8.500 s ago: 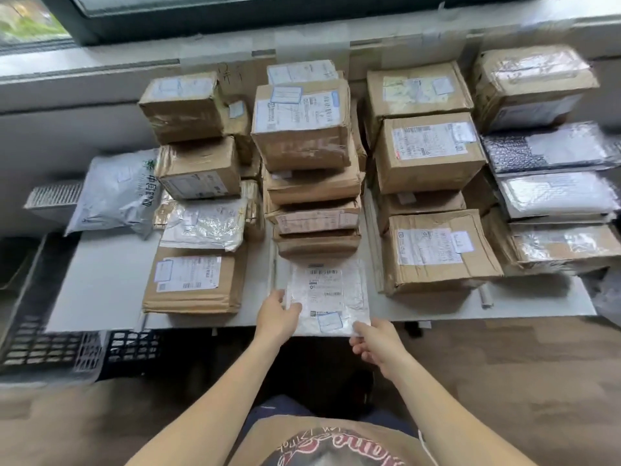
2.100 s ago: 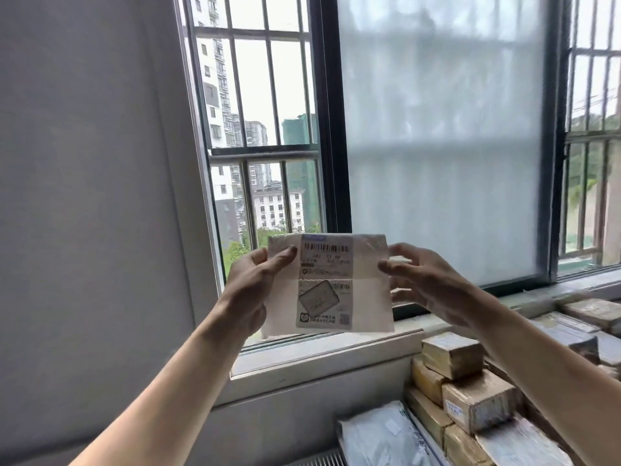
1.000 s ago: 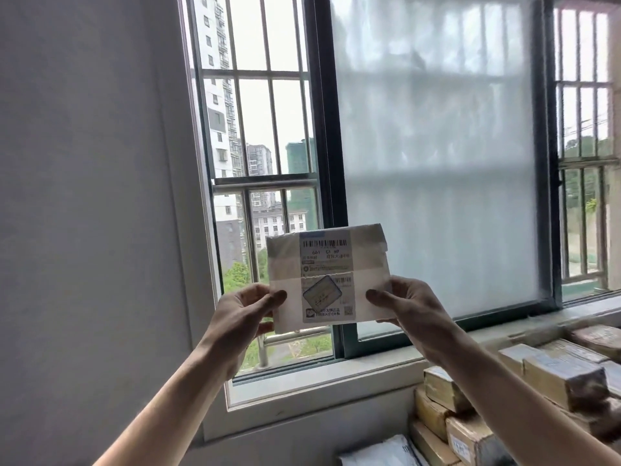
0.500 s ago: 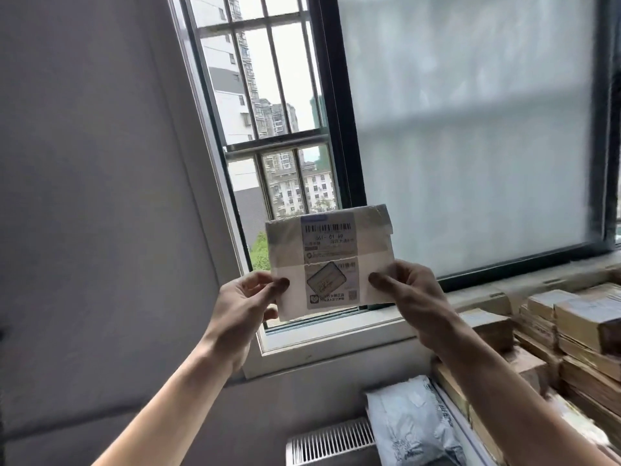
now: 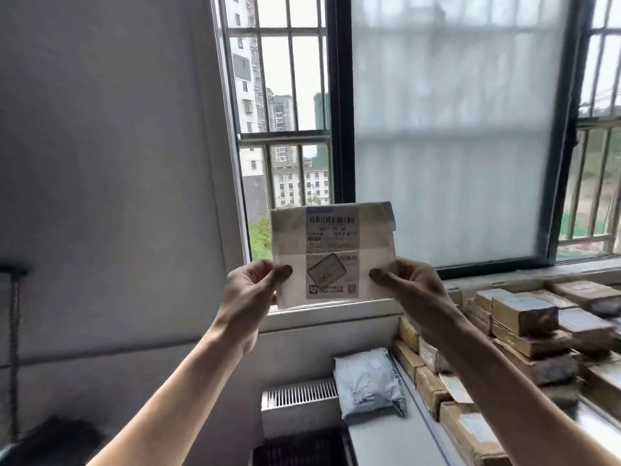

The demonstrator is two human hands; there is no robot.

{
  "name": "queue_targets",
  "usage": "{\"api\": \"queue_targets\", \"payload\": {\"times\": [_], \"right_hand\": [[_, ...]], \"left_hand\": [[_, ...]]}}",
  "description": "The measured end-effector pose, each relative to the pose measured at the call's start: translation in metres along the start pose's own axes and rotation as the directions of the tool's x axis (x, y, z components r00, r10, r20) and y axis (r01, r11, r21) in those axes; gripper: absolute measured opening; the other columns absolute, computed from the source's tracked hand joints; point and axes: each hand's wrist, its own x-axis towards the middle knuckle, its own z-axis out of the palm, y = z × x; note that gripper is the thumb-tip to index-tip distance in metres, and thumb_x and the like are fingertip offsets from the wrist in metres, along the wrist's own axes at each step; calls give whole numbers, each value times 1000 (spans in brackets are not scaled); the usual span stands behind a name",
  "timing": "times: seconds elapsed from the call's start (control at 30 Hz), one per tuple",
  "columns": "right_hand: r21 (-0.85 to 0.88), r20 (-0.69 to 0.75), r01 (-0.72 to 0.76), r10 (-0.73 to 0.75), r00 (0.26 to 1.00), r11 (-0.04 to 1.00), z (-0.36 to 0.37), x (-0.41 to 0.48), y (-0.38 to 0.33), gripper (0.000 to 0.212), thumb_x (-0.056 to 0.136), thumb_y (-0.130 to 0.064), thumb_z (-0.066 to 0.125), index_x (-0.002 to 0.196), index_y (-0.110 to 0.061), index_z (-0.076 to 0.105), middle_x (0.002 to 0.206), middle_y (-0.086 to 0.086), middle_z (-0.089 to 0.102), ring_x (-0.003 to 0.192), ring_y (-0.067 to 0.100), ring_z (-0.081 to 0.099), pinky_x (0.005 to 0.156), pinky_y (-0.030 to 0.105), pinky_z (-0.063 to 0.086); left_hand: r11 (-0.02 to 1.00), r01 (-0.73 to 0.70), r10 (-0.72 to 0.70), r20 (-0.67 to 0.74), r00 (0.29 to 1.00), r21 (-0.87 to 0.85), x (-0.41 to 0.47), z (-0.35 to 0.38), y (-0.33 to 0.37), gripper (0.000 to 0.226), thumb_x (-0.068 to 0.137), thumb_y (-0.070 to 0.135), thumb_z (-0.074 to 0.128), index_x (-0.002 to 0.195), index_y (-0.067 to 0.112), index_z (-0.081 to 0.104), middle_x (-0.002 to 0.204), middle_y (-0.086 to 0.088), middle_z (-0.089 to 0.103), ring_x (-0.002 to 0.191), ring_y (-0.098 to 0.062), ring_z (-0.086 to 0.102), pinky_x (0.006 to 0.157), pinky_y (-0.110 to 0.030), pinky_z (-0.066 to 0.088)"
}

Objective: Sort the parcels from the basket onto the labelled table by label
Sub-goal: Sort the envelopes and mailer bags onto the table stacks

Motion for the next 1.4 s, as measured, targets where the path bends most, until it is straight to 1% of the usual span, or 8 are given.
{"api": "queue_targets", "payload": {"times": [0.17, 0.33, 0.63, 0.87, 1.0, 1.17, 1.3, 1.4], "right_hand": [[-117, 90, -31, 42, 995, 993, -6, -49, -16, 75, 73, -51, 87, 100, 14, 61, 101, 39, 62, 85, 28, 59, 81, 48, 48], [-240, 133, -60, 94, 987, 969, -28, -77, -35, 61, 84, -32, 76, 108, 21, 54, 112, 40, 63, 104, 49, 67, 96, 61, 54], [-291, -54, -80, 67, 996, 954, -132, -88, -42, 11, 91, -6, 72, 89, 4, 70, 98, 26, 74, 94, 45, 69, 90, 59, 54], [-275, -96, -99, 75, 993, 956, -277, -78, -28, 15, 94, -4, 67, 80, 1, 66, 80, 11, 70, 76, 18, 64, 71, 30, 52], [-255, -100, -145, 123, 987, 956, -365, -72, -9, 21, 97, -11, 67, 95, 10, 63, 101, 23, 72, 94, 35, 69, 89, 52, 57], [-201, -102, -216, 199, 975, 955, -436, -64, 18, 11, 96, -10, 69, 105, -5, 72, 102, 8, 77, 95, 22, 74, 74, 27, 57], [-105, -169, -268, 248, 954, 958, -474, -53, 44, 3, 97, -11, 68, 99, -11, 71, 93, 1, 77, 85, 13, 74, 71, 23, 57], [-98, -225, -299, 272, 936, 949, -498, -40, 69, 5, 99, -9, 66, 97, -8, 71, 83, 0, 78, 77, 12, 73, 66, 23, 55]], "left_hand": [[999, -3, -2, -108, 994, -39, -44, 12, 5, 24, 97, 7, 67, 75, 18, 69, 70, 8, 67, 64, -3, 56, 64, -18, 41], [999, -34, 34, -134, 990, 6, -73, 30, 5, 20, 97, 10, 69, 77, 14, 70, 62, 13, 63, 60, -2, 51, 67, -25, 41], [995, -8, 11, -27, 1000, 99, -88, 128, 4, 17, 97, 20, 70, 93, 4, 67, 80, -3, 63, 68, -5, 56, 67, -19, 46], [987, 10, -19, 52, 998, 159, -82, 267, -30, 9, 95, 18, 71, 89, 12, 67, 82, -8, 68, 73, -15, 60, 68, -27, 51], [972, 69, -101, 130, 986, 226, -85, 352, -58, 10, 95, 18, 72, 86, 14, 69, 77, 1, 70, 66, -5, 64, 62, -19, 52], [969, 89, -118, 117, 986, 231, -71, 422, -88, 9, 96, 17, 70, 88, 12, 72, 84, -9, 72, 66, -3, 63, 64, -18, 51], [956, 178, -210, 121, 970, 233, -50, 459, -122, 15, 96, 16, 70, 99, 2, 74, 98, -19, 76, 78, -16, 66, 66, -23, 51], [953, 178, -216, 135, 967, 245, -31, 487, -151, 18, 97, 10, 69, 101, -7, 71, 93, -16, 75, 66, -2, 64, 59, -13, 47]]}}
